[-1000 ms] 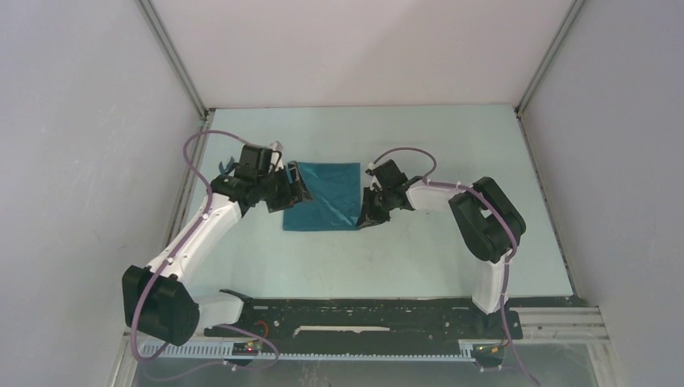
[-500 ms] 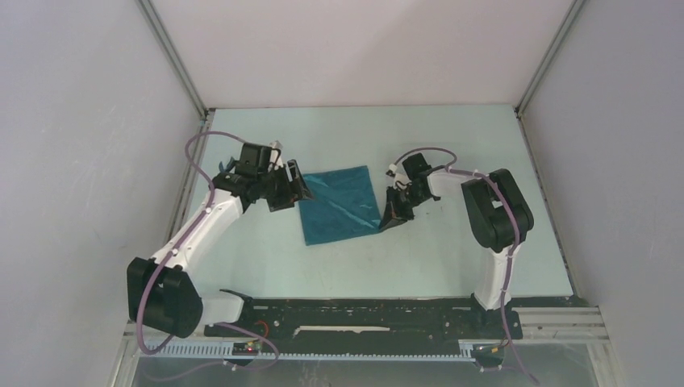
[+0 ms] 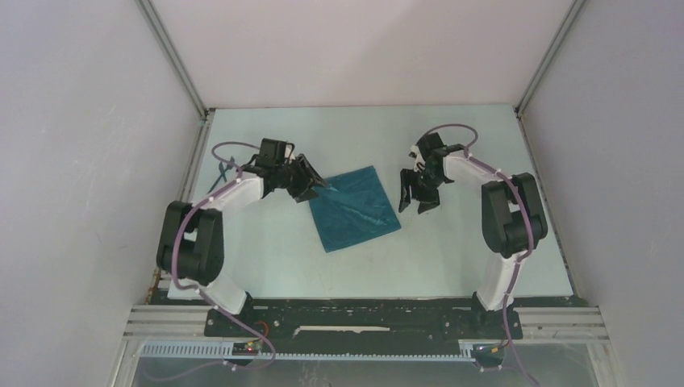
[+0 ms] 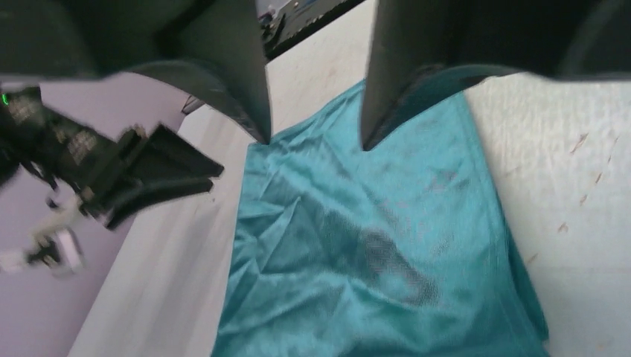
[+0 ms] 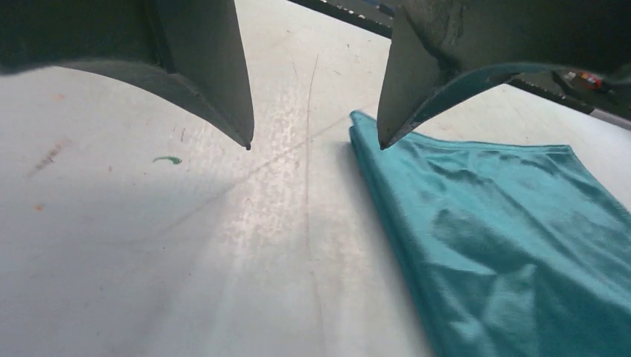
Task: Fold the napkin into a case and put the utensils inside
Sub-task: Move the lower triangle-folded napkin to the center of the board, then pick up the lower triangle-folded napkin from the center of the board.
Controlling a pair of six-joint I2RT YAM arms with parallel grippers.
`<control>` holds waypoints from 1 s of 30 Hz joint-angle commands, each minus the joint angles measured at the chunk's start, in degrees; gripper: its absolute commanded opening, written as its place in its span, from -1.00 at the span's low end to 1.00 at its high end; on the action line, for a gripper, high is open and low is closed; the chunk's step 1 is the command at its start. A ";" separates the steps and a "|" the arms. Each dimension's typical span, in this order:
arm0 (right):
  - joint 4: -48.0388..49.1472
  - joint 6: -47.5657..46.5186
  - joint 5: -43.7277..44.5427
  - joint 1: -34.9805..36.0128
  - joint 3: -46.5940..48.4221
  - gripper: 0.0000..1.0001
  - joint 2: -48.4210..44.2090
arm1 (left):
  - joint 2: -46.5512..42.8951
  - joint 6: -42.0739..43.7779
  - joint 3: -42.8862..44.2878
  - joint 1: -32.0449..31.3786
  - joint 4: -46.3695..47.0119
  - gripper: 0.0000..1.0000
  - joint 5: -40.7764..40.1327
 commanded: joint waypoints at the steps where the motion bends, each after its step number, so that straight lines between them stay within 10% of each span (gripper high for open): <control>1: 0.88 2.93 8.47 5.03 3.32 0.41 -8.10 | 7.33 -4.87 6.14 0.78 8.38 -0.05 -1.34; 5: 17.63 10.24 -5.88 13.34 -1.56 0.44 -11.65 | 13.83 -3.28 9.70 2.88 7.26 -0.23 -3.44; 16: 6.32 10.17 21.97 37.23 17.79 0.50 3.37 | 26.82 2.24 17.48 6.25 -0.50 -0.31 -1.61; 30: -2.47 10.30 24.21 43.51 30.60 0.02 16.98 | 2.98 3.32 7.66 13.40 -2.95 0.26 8.71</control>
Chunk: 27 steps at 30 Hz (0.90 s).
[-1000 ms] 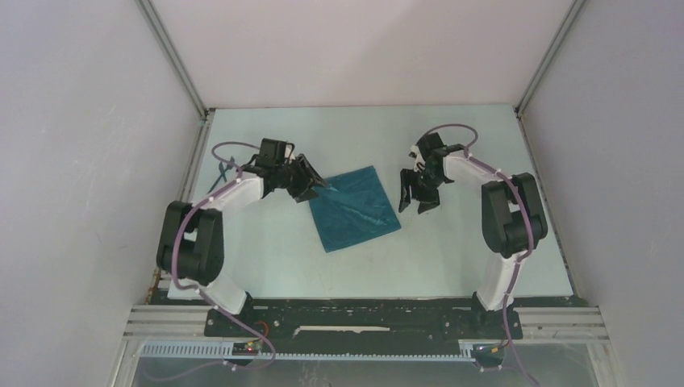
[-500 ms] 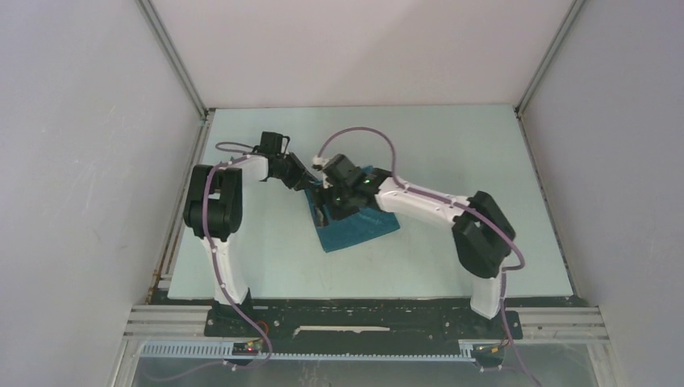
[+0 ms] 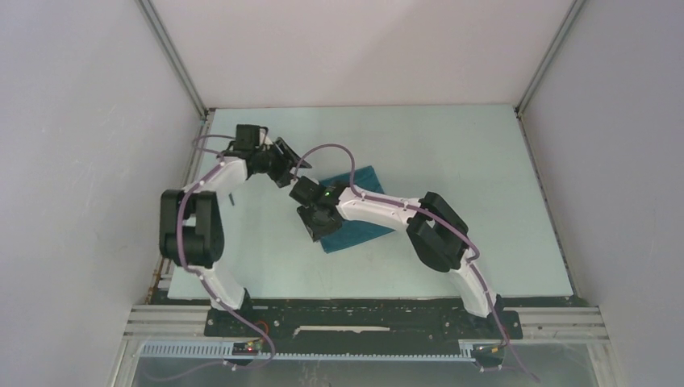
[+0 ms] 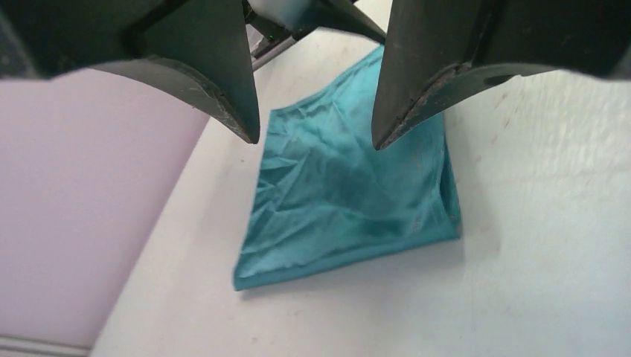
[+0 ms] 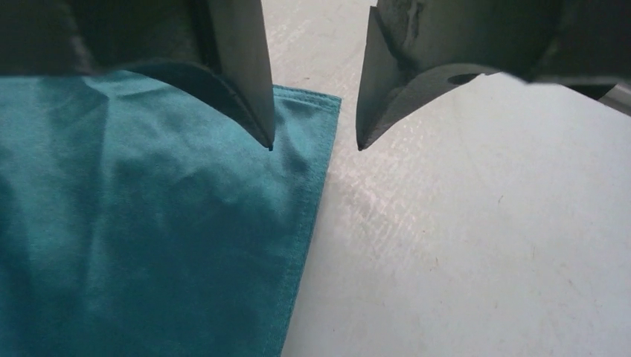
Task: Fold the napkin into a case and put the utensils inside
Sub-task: Pick up the lower triangle-folded napkin from the center of the board.
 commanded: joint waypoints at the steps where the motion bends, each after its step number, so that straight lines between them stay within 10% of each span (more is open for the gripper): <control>1: -3.43 0.34 0.82 0.79 4.55 -0.01 2.55 | -12.12 3.40 -4.77 4.47 -1.80 0.26 3.51; 16: -5.66 2.44 2.63 1.84 1.37 0.13 6.19 | -28.23 9.95 -18.47 7.08 -5.06 0.28 2.64; 27: -2.73 1.77 7.93 1.69 -3.42 -0.40 7.92 | -35.16 10.85 -26.25 7.28 -4.86 0.29 2.24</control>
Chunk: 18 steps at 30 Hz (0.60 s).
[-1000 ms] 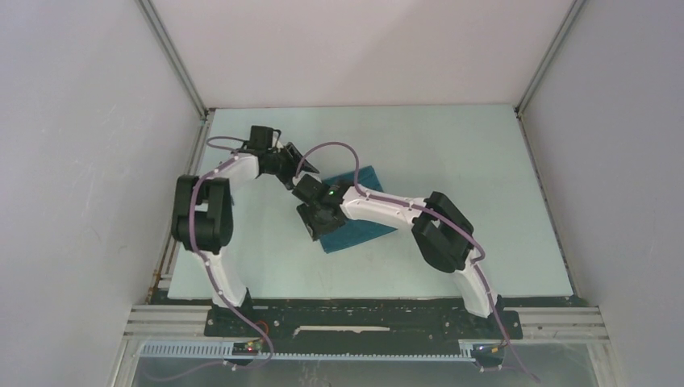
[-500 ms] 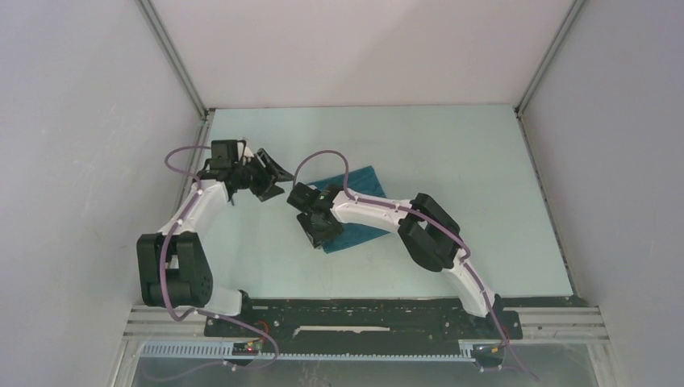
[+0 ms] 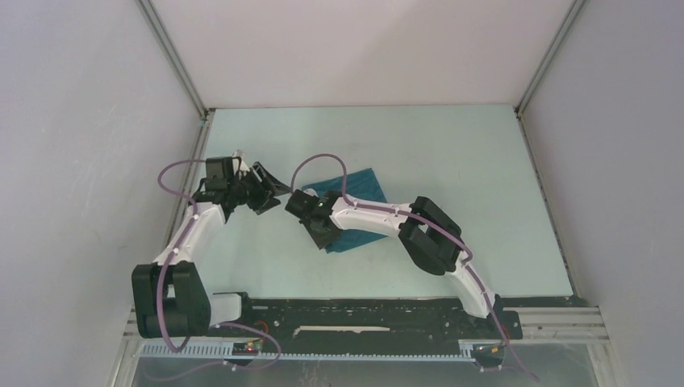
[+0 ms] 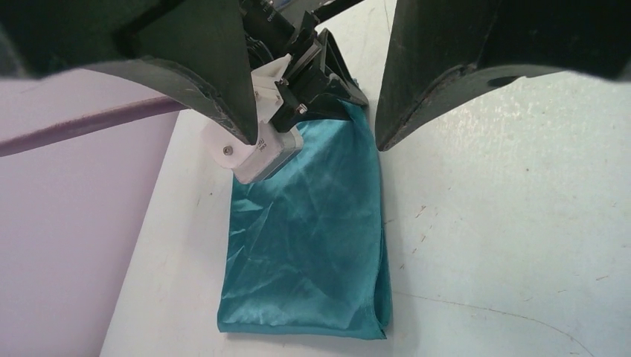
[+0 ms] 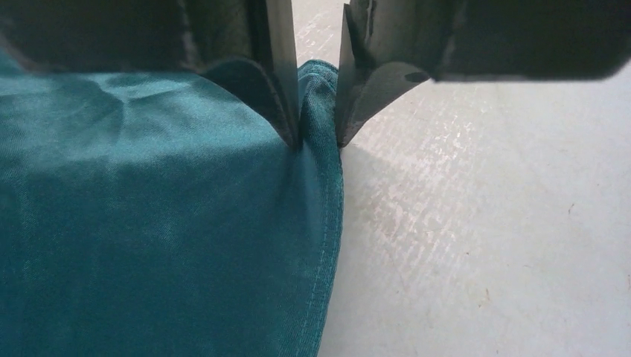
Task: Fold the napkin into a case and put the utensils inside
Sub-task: Pick up the lower triangle-folded napkin from the center of the board.
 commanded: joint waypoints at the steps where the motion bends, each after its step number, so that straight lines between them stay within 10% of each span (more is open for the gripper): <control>1: -0.14 1.57 3.70 -0.45 -3.44 -0.46 4.36 | -4.09 2.75 -3.47 -0.14 -3.45 0.29 1.26; 7: 2.93 0.59 4.55 -1.32 -4.76 -1.00 0.55 | -3.25 1.20 -6.51 -0.14 -0.44 0.30 1.19; 18: 31.24 4.86 -27.67 -11.08 -26.81 -1.00 -17.76 | 10.71 -16.04 -11.22 -0.90 23.09 0.59 8.49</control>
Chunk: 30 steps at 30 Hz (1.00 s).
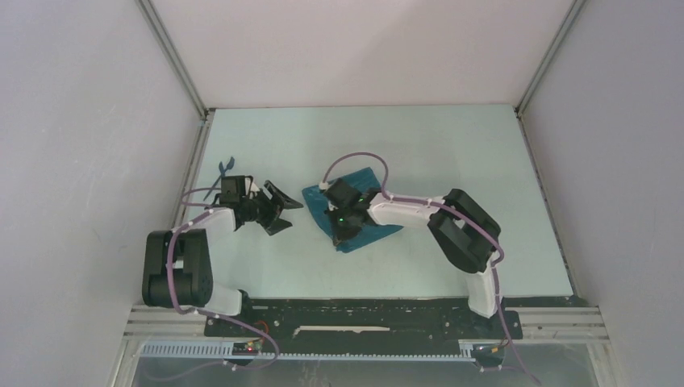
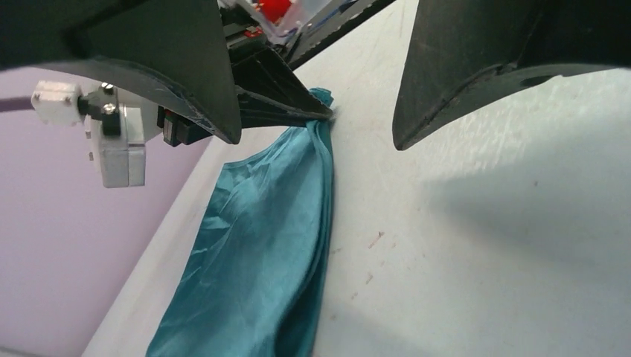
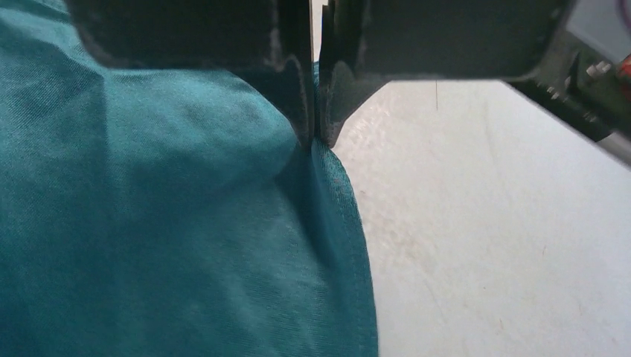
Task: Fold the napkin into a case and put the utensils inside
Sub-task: Pick up the lower triangle-folded napkin from the center of the board.
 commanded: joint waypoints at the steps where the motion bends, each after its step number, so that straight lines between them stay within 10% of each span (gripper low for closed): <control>1: 16.12 5.27 -17.33 -5.75 -8.11 -1.00 -6.64 | 4.76 -9.62 -0.46 -1.15 13.30 0.62 3.15; 12: 41.25 19.67 -32.00 -13.89 -24.82 -1.00 -11.27 | 17.10 -22.05 -1.50 -7.18 31.95 0.71 0.87; 30: 60.55 28.14 -36.29 -25.05 -40.02 -1.00 -11.96 | 15.93 -11.84 8.09 -11.44 15.65 0.58 -9.59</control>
